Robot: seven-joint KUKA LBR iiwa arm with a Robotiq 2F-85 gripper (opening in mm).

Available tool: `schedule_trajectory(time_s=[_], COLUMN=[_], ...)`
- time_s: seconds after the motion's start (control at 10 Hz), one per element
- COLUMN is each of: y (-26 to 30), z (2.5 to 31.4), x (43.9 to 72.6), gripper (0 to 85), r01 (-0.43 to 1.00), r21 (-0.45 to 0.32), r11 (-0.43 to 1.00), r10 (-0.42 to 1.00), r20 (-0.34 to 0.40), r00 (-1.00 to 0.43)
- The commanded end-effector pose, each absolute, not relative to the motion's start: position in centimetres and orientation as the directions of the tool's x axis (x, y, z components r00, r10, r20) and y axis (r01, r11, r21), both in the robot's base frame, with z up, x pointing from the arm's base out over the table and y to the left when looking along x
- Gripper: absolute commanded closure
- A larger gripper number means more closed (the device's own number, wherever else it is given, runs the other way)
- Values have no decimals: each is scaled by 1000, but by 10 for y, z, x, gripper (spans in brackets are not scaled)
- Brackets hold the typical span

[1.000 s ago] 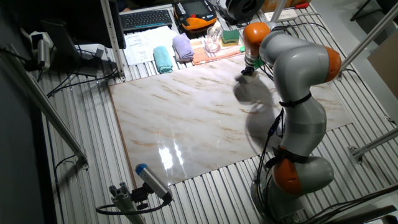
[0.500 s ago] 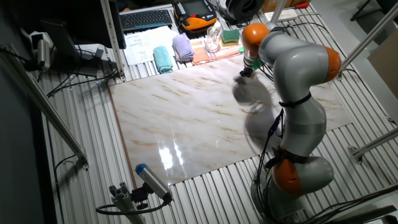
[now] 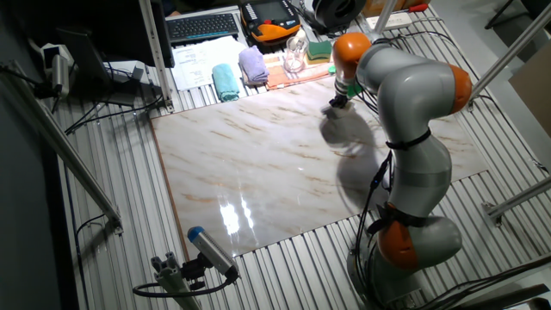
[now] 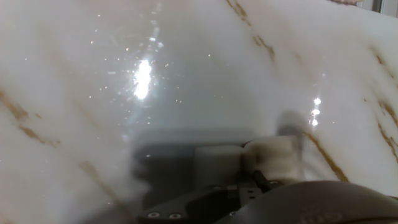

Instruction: Clean the tabletop with a sponge

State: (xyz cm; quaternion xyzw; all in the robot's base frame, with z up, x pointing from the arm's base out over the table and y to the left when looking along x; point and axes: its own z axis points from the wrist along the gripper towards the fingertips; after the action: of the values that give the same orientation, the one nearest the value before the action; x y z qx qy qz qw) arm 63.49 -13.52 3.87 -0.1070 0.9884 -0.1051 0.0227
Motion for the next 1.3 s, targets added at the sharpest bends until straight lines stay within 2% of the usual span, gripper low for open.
schedule_trajectory(time_s=[0.0, 0.6, 1.2], y=[-133, -102, -63], z=[40, 45, 36], x=[635, 629, 614], gripper=[850, 850, 850], r01=[-202, -175, -117], r21=[-215, -216, -207], r11=[955, 960, 971], r10=[-212, -184, -126], r20=[-24, -20, -31], r00=[-977, -983, -992])
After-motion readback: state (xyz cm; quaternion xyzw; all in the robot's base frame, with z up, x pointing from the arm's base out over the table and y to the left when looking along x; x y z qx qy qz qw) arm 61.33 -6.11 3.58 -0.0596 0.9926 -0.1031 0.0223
